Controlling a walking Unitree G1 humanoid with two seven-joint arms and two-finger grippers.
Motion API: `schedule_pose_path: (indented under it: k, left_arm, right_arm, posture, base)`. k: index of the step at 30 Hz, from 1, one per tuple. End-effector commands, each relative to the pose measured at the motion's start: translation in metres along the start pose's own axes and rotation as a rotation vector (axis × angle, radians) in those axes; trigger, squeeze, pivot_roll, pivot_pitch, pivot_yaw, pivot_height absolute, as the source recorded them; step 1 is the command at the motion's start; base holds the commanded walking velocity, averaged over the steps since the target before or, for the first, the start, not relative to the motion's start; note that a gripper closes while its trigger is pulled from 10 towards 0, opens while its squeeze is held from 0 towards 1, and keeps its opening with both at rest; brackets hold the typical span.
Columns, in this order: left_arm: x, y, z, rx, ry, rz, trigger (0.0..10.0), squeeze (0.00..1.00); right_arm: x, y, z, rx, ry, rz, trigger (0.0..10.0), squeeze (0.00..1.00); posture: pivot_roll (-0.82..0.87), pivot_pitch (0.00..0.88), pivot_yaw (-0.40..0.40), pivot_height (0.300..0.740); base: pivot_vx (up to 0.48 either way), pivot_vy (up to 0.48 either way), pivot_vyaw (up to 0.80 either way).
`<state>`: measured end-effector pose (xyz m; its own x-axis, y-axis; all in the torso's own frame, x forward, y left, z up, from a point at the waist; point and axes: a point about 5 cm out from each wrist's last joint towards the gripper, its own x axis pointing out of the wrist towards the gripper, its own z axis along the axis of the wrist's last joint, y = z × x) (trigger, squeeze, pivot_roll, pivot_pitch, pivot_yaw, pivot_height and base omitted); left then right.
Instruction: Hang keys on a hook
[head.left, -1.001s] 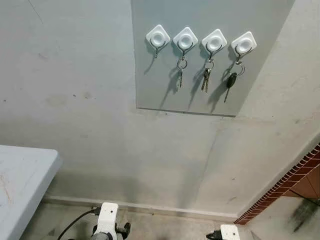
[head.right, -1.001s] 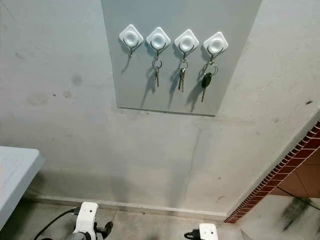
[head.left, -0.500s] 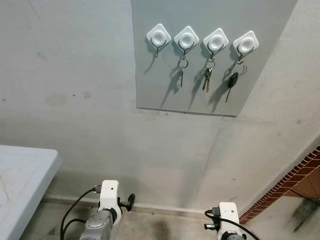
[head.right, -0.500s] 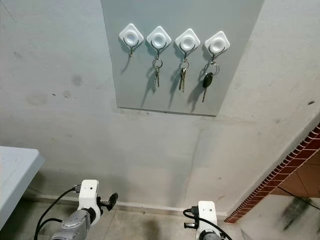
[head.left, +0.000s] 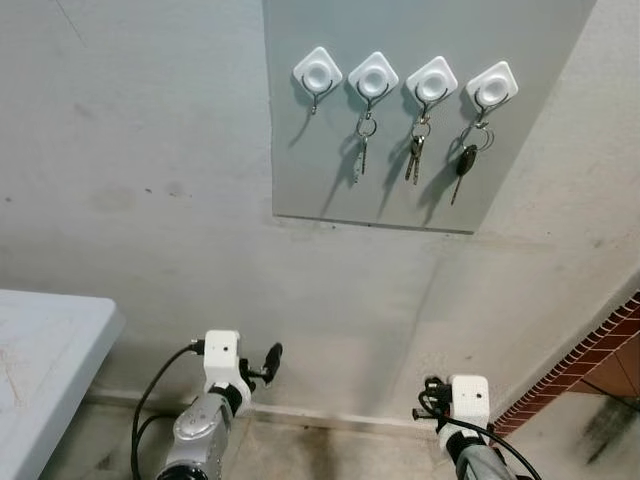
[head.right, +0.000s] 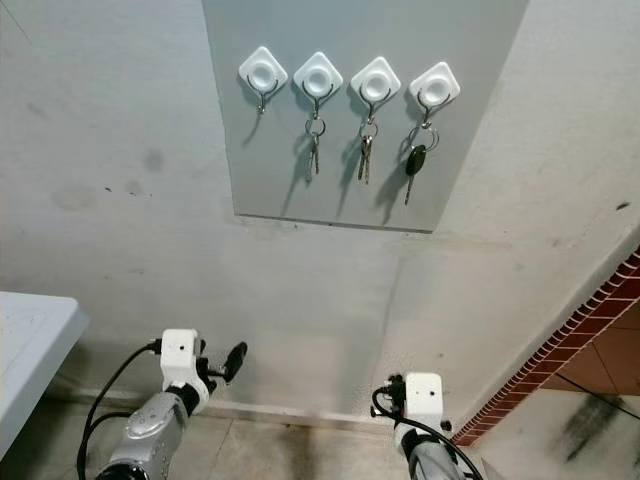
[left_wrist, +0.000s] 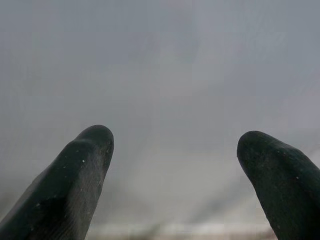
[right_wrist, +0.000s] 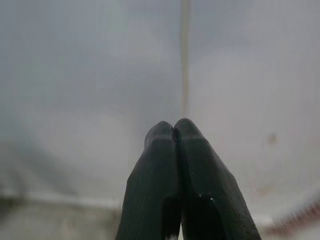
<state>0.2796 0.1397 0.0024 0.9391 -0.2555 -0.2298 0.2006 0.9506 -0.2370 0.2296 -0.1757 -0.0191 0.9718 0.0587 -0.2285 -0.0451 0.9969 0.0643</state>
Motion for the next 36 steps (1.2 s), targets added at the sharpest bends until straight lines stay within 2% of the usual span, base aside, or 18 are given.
schedule_pose_path:
  k: [1, 3, 9, 12, 16, 19, 24, 26, 27, 31, 33, 36]
  left_arm:
    - [0.001, 0.000, 0.010, 0.001, -0.063, -0.012, 10.0, 0.00]
    - [0.001, -0.002, 0.015, -0.008, -0.099, -0.025, 10.0, 0.00]
    - [-0.002, -0.003, 0.010, -0.002, -0.091, -0.023, 10.0, 0.00]
    - [-0.004, -0.005, 0.016, 0.000, -0.125, -0.030, 10.0, 0.00]
    - [-0.004, -0.009, 0.031, 0.008, -0.191, -0.046, 10.0, 0.00]
    - [-0.005, -0.017, 0.058, 0.007, -0.292, -0.077, 10.0, 0.00]
    - [-0.009, -0.024, 0.079, 0.017, -0.347, -0.111, 10.0, 0.00]
    - [-0.010, -0.025, 0.085, 0.031, -0.362, -0.121, 10.0, 0.00]
    - [-0.011, -0.026, 0.096, 0.027, -0.376, -0.121, 10.0, 0.00]
    - [-0.011, -0.025, 0.115, 0.005, -0.413, -0.117, 10.0, 0.00]
    - [-0.010, -0.023, 0.118, -0.001, -0.411, -0.108, 10.0, 0.00]
    - [-0.011, -0.018, 0.115, -0.011, -0.391, -0.086, 10.0, 0.00]
  right_arm:
    - [0.003, 0.000, 0.013, -0.001, -0.078, 0.004, 10.0, 0.00]
    - [0.003, 0.004, 0.018, 0.000, -0.110, 0.020, 10.0, 0.00]
    - [0.000, 0.007, 0.018, -0.001, -0.113, 0.035, 10.0, 0.00]
    - [-0.002, 0.009, 0.026, 0.004, -0.150, 0.047, 10.0, 0.00]
    - [-0.005, 0.013, 0.041, 0.005, -0.213, 0.062, 10.0, 0.00]
    - [-0.010, 0.017, 0.067, 0.011, -0.311, 0.089, 10.0, 0.00]
    - [-0.015, 0.020, 0.092, 0.006, -0.380, 0.121, 10.0, 0.00]
    - [-0.017, 0.020, 0.102, 0.004, -0.407, 0.128, 10.0, 0.00]
    - [-0.018, 0.019, 0.114, 0.006, -0.434, 0.131, 10.0, 0.00]
    - [-0.019, 0.015, 0.135, 0.020, -0.487, 0.115, 10.0, 0.00]
    - [-0.018, 0.011, 0.137, 0.033, -0.493, 0.087, 10.0, 0.00]
    - [-0.018, -0.004, 0.126, 0.011, -0.450, 0.012, 10.0, 0.00]
  posture:
    - [-0.05, 0.000, -0.019, 0.740]
    - [-0.04, 0.004, -0.020, 0.740]
    - [-0.04, 0.009, -0.023, 0.740]
    - [-0.04, 0.012, -0.025, 0.740]
    - [-0.04, 0.013, -0.026, 0.740]
    - [-0.04, 0.013, -0.025, 0.740]
    - [-0.04, 0.011, -0.023, 0.740]
    - [-0.04, 0.011, -0.023, 0.740]
    - [-0.04, 0.010, -0.023, 0.740]
    - [-0.04, 0.005, -0.023, 0.740]
    - [-0.04, 0.005, -0.023, 0.740]
    - [-0.04, 0.000, -0.026, 0.740]
  base:
    - [0.000, 0.000, 0.00]
    - [0.000, 0.000, 0.00]
    - [0.000, 0.000, 0.00]
    - [0.000, 0.000, 0.00]
    - [0.000, 0.000, 0.00]
    - [0.000, 0.000, 0.00]
    - [0.000, 0.000, 0.00]
    - [0.000, 0.000, 0.00]
    - [0.000, 0.000, 0.00]
    - [0.000, 0.000, 0.00]
    - [0.000, 0.000, 0.00]
    - [0.000, 0.000, 0.00]
